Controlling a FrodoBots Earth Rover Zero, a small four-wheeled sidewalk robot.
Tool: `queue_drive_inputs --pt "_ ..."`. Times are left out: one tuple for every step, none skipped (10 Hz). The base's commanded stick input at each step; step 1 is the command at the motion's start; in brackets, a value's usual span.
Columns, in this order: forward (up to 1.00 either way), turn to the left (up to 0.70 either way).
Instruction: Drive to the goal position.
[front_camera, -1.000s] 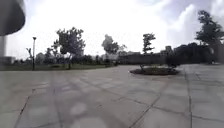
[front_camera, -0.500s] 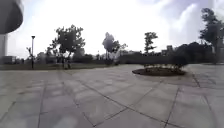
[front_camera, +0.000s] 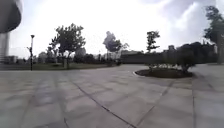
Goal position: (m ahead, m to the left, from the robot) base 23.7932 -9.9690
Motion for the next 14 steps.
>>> queue_drive_inputs --pt "0.85 -0.30" --pt "0.85 -0.34" --pt "0.85 -0.25" --pt "0.85 -0.18" --pt "0.85 -0.15" --pt "0.85 -0.12" --pt "0.85 -0.09" --pt "0.85 -0.06" --pt "0.85 -0.03" --pt "0.85 0.00" --pt "0.85 -0.01" --pt "0.85 -0.01" --pt "0.85 -0.02" --pt "0.85 -0.02"
